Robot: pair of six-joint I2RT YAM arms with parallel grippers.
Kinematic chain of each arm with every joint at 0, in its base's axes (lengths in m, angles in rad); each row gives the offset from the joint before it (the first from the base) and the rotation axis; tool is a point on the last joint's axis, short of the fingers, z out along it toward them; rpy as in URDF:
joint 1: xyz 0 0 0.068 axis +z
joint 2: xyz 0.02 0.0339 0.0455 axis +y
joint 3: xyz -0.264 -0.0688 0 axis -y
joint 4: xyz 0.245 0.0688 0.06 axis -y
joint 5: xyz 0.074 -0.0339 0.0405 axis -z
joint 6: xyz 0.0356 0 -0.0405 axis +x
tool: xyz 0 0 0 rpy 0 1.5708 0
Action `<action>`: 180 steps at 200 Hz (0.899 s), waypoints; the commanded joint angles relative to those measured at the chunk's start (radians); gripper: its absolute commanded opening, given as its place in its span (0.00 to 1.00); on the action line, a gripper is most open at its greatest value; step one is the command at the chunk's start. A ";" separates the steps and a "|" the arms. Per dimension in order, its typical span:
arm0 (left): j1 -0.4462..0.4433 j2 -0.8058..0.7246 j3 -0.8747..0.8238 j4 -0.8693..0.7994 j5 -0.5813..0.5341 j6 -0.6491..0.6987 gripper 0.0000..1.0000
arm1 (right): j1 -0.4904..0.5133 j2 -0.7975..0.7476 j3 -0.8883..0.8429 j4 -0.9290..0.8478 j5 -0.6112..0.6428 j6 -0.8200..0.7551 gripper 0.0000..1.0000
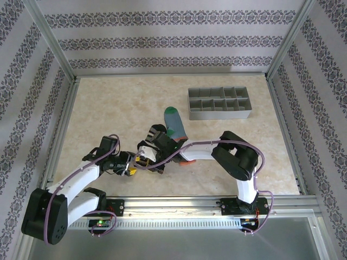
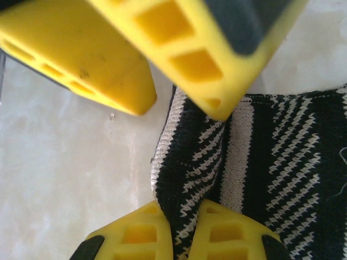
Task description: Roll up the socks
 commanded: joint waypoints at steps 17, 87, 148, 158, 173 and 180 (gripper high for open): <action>-0.037 0.084 -0.019 0.164 -0.003 -0.040 0.48 | -0.032 0.079 -0.022 -0.138 -0.053 0.071 0.00; -0.080 0.114 -0.005 -0.047 -0.040 -0.017 0.00 | -0.008 -0.107 -0.132 0.005 0.154 0.005 0.28; -0.122 0.083 0.043 -0.178 -0.088 -0.065 0.00 | 0.255 -0.275 -0.231 0.136 0.659 -0.195 0.48; -0.124 0.097 0.053 -0.179 -0.086 -0.061 0.00 | 0.286 -0.252 -0.214 0.142 0.710 -0.227 0.50; -0.125 0.117 0.069 -0.185 -0.082 -0.049 0.00 | 0.319 -0.211 -0.184 0.145 0.752 -0.274 0.50; -0.125 0.124 0.075 -0.187 -0.083 -0.046 0.00 | 0.327 -0.191 -0.169 0.141 0.758 -0.290 0.50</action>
